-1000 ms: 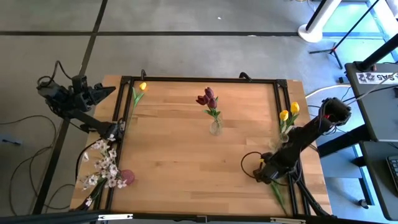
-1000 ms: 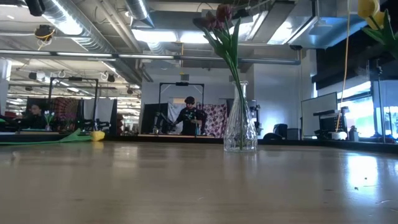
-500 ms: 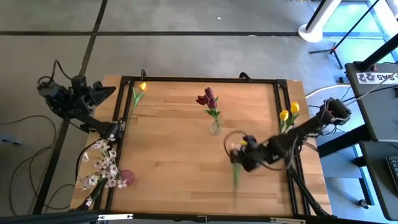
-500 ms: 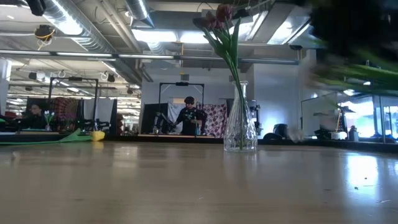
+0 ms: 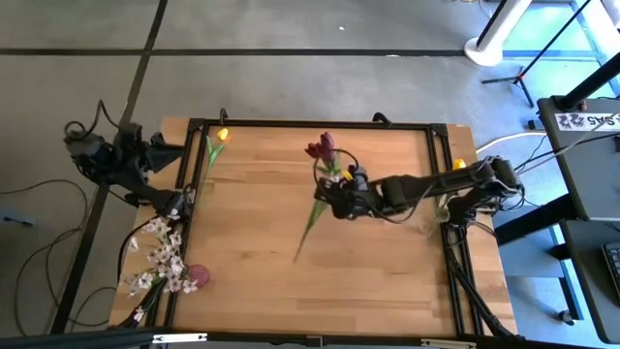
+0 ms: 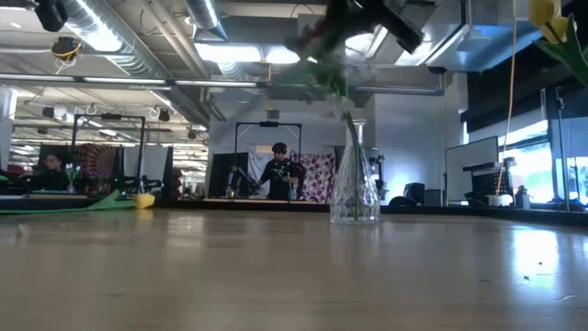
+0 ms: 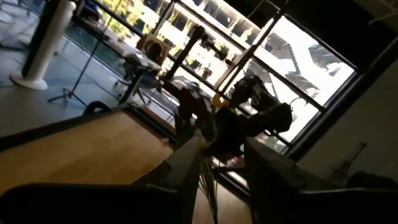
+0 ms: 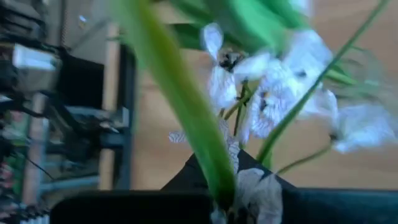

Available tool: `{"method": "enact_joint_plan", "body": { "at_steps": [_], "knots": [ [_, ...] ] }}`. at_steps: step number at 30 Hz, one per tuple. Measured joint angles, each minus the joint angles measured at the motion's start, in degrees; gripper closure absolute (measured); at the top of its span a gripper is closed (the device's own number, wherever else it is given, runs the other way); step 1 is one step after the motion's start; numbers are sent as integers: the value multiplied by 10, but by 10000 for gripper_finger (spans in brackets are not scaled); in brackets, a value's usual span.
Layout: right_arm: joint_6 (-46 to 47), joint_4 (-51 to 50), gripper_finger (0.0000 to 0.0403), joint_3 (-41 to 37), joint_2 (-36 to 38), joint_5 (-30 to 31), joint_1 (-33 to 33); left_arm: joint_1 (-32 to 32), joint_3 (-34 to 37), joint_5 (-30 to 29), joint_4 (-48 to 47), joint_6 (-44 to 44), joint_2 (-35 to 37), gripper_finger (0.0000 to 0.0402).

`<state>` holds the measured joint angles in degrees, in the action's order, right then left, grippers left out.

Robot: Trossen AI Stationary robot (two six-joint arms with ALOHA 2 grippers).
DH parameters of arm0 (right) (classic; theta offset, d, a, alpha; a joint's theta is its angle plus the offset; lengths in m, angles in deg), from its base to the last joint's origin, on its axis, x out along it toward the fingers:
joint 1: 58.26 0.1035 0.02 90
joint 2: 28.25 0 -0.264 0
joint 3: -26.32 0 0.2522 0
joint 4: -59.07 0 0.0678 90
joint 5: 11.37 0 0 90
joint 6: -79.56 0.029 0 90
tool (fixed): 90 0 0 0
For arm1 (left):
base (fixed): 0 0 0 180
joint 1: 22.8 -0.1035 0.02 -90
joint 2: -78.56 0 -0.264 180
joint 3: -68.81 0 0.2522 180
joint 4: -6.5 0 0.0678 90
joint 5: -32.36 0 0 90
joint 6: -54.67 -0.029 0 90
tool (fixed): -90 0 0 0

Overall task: Sort flowers into vase by color
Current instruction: Put the white flowers into the violet vase

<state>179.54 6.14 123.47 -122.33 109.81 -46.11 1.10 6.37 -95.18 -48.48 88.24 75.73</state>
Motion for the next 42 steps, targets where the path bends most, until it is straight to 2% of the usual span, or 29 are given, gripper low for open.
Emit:
{"method": "enact_joint_plan", "body": {
  "at_steps": [4,12,26,32,36,40,42],
  "knots": [
    [-16,-1,397,61,-29,31,1,0,0,57,-16,30,0,282],
    [-44,0,397,126,-81,47,2,0,0,114,-17,51,0,282],
    [-171,69,399,135,-101,59,2,0,0,115,-17,53,0,282],
    [-272,117,399,135,-101,74,2,0,0,108,-12,53,0,282],
    [-363,152,400,135,-101,77,2,0,-1,60,-12,60,0,279],
    [-465,181,400,135,-101,71,1,0,-1,21,-15,67,0,255],
    [-516,197,400,135,-101,69,1,0,-1,20,-17,69,0,240]
  ]
}}
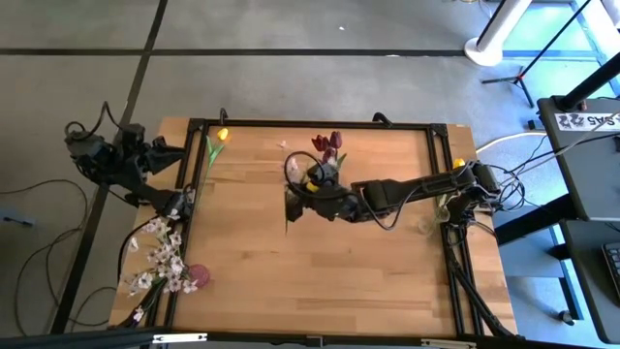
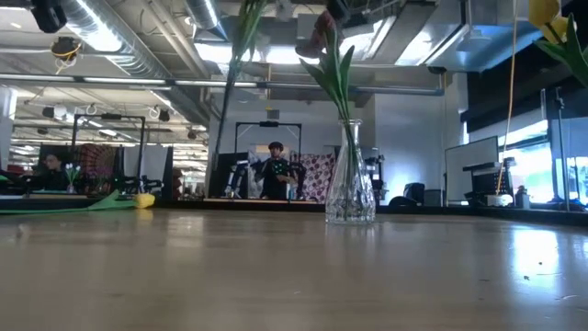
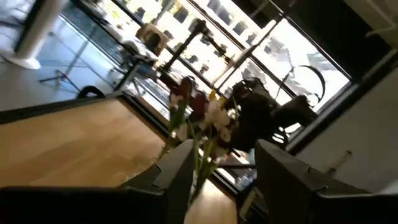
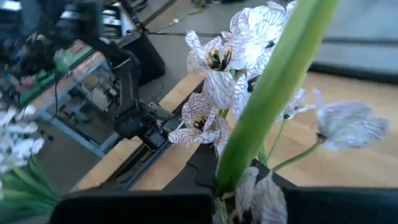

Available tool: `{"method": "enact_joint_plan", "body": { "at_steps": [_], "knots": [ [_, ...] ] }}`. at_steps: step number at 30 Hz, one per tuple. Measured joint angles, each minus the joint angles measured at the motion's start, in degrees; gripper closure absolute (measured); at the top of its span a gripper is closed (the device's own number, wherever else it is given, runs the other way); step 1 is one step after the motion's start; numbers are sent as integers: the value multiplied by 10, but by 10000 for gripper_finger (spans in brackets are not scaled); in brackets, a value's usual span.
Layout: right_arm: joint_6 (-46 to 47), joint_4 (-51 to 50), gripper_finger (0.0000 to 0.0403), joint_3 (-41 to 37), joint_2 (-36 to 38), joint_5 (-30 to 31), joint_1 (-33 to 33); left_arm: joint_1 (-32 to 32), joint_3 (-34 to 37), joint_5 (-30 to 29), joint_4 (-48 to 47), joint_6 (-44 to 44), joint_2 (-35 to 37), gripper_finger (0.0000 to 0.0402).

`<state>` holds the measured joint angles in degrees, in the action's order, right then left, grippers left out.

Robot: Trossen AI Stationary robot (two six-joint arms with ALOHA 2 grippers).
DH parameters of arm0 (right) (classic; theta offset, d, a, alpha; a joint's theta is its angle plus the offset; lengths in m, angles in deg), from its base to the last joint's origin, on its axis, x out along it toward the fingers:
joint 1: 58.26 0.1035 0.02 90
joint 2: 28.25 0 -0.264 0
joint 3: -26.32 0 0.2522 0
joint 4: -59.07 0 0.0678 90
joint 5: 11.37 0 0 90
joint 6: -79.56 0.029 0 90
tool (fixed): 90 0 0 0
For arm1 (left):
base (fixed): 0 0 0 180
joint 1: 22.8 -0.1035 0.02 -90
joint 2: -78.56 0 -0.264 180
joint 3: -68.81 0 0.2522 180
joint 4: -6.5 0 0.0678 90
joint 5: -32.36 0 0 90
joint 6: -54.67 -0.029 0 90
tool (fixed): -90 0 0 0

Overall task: Sort flowers into vase by color
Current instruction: Put the white flowers into the violet vase

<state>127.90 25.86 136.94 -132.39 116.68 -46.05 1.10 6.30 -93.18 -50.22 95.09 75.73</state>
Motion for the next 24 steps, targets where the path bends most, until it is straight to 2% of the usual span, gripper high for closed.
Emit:
{"method": "enact_joint_plan", "body": {
  "at_steps": [3,5,14,24],
  "knots": [
    [-68,31,399,0,0,-4,0,0,0,56,-5,-3,0,222],
    [-104,44,399,0,0,-20,0,0,0,68,-14,0,0,218],
    [-188,46,399,0,0,-61,2,0,0,56,-10,36,0,222],
    [-186,47,399,0,0,-60,2,0,0,54,-11,30,0,223]
  ]
}}
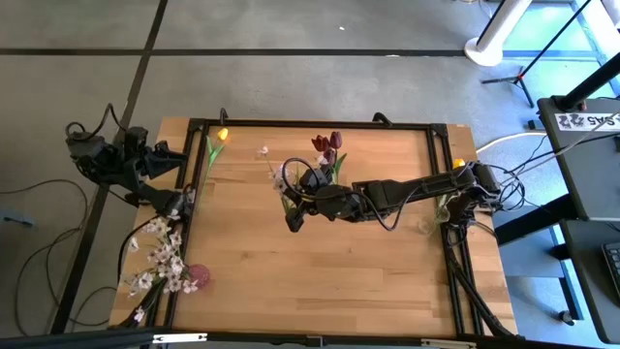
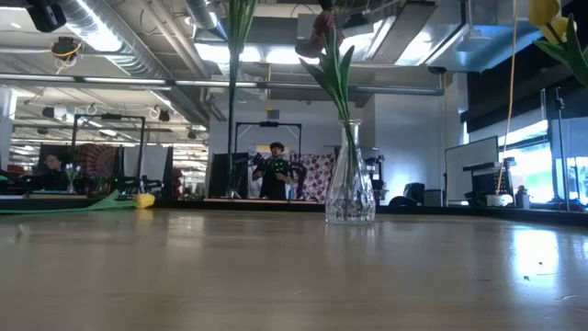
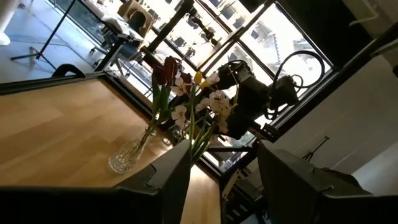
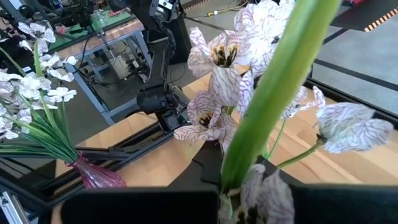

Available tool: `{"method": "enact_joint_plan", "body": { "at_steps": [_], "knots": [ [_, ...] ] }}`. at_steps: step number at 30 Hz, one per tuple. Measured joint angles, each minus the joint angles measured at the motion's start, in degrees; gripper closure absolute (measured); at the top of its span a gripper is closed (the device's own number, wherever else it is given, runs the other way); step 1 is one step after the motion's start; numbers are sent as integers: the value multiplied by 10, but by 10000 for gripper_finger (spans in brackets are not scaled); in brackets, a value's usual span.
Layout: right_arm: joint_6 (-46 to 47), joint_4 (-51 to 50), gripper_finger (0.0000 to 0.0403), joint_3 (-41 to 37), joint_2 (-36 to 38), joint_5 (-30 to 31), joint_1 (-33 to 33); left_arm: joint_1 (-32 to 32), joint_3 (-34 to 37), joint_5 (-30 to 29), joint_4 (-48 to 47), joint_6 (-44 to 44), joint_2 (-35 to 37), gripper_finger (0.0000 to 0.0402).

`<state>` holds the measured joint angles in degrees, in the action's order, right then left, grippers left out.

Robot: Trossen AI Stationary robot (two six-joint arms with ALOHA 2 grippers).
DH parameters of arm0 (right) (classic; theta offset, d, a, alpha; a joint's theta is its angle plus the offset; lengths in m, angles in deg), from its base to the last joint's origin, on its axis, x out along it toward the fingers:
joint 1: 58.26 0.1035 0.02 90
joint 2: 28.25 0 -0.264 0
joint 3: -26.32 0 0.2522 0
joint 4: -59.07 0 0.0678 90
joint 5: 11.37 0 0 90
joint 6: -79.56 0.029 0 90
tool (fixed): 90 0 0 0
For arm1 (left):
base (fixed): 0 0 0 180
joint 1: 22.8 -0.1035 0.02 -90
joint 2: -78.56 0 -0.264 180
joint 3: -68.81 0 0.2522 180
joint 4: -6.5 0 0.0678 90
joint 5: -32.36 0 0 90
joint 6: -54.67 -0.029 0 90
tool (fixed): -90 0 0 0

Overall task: Sort flowers into vase by color
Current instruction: Put the white flowers into the violet vase

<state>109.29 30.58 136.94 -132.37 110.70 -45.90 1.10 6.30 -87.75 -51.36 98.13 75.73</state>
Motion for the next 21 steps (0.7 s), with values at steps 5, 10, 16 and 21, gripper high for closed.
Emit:
{"method": "enact_joint_plan", "body": {
  "at_steps": [5,10,16,21],
  "knots": [
    [0,0,399,0,0,-7,0,0,0,0,0,-3,0,223],
    [10,-1,398,0,0,-8,0,0,0,13,0,-2,0,223],
    [31,-2,398,0,0,-8,0,0,0,34,0,-2,0,223],
    [36,-3,398,0,0,-2,0,0,0,33,-5,-3,0,223]
  ]
}}
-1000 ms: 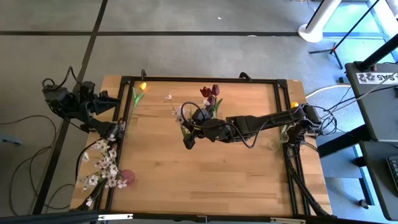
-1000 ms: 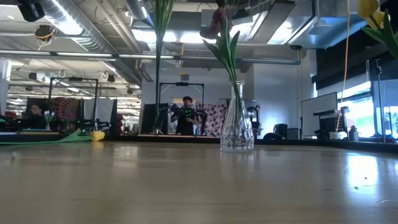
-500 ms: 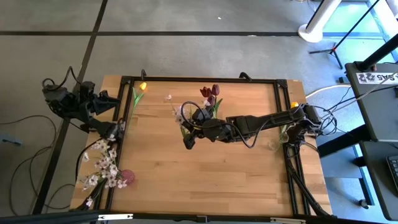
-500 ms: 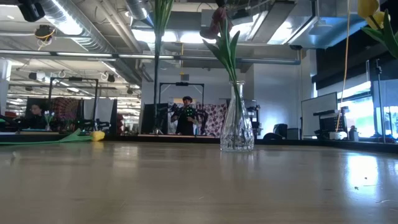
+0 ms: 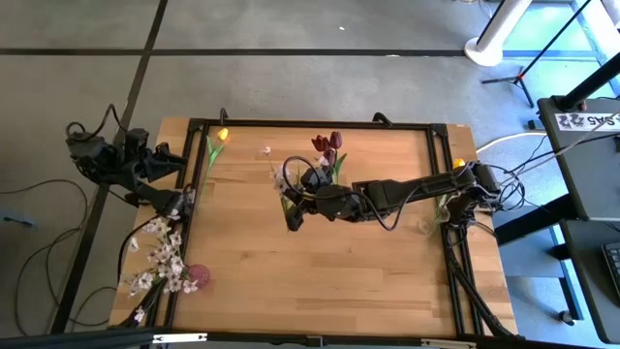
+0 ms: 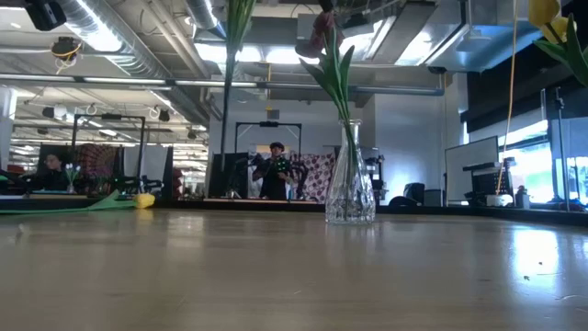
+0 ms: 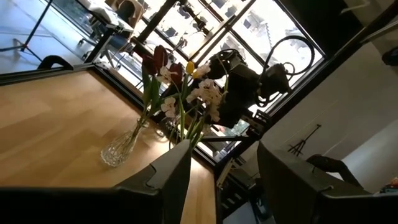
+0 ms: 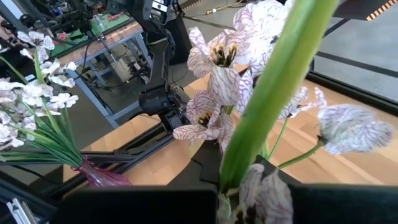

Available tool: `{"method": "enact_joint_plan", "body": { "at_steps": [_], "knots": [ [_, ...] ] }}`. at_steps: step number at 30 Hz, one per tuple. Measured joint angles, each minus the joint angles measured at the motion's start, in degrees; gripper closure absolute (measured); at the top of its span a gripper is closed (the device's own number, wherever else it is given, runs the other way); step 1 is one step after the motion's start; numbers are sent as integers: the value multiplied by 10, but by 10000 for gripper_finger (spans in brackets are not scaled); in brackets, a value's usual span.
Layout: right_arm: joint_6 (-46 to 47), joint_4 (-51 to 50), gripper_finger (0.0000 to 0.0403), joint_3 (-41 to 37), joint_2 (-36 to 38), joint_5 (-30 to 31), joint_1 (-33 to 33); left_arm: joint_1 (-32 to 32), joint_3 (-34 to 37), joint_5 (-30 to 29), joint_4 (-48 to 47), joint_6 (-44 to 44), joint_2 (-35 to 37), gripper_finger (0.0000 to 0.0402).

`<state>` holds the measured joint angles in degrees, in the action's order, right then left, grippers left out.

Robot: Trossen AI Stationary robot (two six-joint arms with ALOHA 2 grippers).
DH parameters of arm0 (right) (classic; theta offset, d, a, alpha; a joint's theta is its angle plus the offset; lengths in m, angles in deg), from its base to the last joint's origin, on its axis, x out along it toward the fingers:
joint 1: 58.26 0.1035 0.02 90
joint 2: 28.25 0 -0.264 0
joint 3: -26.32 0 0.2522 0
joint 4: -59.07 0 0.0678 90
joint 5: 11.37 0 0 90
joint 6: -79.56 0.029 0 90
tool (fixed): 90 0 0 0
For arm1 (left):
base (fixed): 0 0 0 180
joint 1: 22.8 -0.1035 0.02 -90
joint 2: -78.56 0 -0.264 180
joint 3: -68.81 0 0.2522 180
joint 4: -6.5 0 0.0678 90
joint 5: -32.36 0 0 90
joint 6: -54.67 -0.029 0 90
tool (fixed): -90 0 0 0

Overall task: Sort flowers into vase by color
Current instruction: Put the white flowers into the violet vase

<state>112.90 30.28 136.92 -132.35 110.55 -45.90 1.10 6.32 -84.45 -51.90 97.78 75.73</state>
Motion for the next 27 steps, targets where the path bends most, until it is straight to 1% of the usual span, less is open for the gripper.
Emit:
{"method": "enact_joint_plan", "body": {
  "at_steps": [27],
  "knots": [
    [54,-1,398,0,0,11,0,0,0,-1,2,-2,0,223]
  ]
}}
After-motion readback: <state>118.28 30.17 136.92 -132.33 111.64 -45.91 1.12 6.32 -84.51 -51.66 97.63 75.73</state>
